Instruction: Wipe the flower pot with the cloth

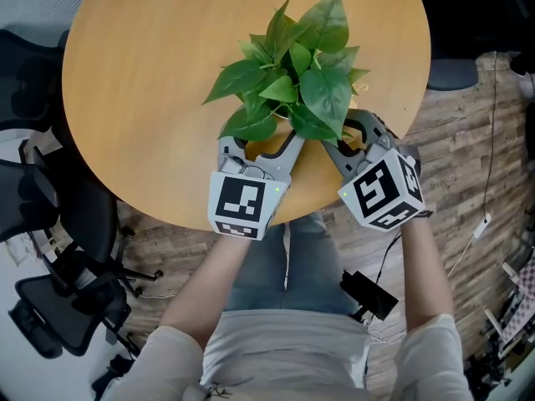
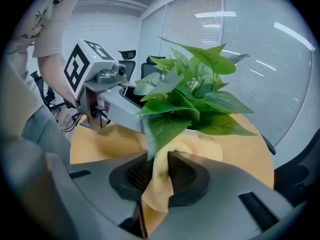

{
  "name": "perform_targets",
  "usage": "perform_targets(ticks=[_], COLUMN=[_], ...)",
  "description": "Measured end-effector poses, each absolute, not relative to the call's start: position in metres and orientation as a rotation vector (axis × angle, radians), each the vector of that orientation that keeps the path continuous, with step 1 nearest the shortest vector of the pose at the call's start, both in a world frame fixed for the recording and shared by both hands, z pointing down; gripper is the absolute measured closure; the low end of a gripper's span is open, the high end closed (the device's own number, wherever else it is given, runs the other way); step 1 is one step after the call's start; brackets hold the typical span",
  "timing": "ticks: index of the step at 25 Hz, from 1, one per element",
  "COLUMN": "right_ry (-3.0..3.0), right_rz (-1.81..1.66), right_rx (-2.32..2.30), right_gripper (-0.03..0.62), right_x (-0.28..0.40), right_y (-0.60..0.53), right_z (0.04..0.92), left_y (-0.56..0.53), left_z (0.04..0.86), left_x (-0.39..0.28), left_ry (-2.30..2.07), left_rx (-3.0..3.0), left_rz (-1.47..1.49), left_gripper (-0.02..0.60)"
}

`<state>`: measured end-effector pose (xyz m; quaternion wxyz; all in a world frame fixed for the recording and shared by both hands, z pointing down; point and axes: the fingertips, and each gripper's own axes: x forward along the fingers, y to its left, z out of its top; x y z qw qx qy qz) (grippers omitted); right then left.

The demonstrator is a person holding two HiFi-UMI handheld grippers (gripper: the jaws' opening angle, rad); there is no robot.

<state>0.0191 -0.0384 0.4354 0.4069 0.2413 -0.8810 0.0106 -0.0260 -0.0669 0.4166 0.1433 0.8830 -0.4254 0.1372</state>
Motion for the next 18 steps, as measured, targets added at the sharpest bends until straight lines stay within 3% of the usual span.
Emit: perform_targets(ticks=[18], right_ry=[-2.252], right_rz=[0.083], right_rx=[0.604], right_gripper=[0.531], right_x=[0.023], right_y=[-0.032], right_z=[0.440], left_y=[-0.066], left_z=[0.419], left_x=[-0.015], left_ry=[-1.203], left_rx=[2.564], left_rz=[0.417], left_gripper=[0.295])
